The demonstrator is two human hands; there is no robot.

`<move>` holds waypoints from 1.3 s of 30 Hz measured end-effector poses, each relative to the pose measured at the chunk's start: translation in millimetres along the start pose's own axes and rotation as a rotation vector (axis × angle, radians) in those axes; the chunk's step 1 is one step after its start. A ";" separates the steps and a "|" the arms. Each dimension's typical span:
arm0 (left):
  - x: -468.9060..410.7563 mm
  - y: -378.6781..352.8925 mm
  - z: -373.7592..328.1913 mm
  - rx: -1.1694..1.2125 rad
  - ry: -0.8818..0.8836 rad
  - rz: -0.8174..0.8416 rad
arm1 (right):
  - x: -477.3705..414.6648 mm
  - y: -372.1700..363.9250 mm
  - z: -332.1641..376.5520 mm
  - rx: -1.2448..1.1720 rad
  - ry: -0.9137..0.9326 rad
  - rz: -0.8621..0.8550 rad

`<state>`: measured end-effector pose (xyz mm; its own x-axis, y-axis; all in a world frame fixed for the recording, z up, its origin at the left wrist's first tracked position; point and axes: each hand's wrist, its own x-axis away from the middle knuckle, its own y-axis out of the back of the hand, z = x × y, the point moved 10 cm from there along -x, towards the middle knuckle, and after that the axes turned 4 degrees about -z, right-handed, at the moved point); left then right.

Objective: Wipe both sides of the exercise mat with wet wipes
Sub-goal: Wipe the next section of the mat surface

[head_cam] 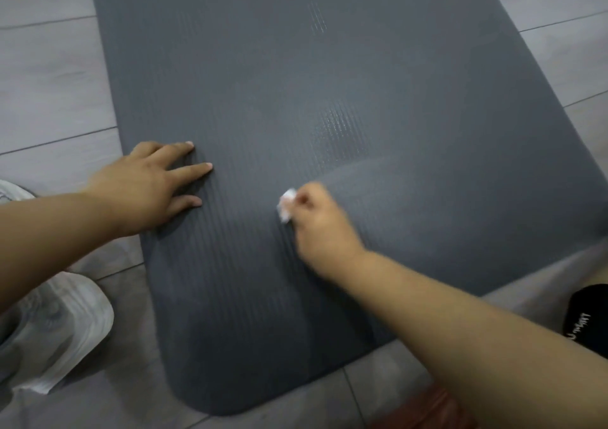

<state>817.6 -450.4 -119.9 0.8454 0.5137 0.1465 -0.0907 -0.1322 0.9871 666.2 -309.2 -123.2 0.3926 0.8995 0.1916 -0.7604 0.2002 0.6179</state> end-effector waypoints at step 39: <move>11.2 6.0 5.0 -0.032 0.018 0.066 | -24.2 63.7 -35.4 0.385 0.071 -0.048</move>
<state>829.2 -449.8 -112.7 0.8274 0.5198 0.2125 -0.1631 -0.1396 0.9767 589.9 -304.4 -115.4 0.3764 0.9199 0.1104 -0.4869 0.0950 0.8682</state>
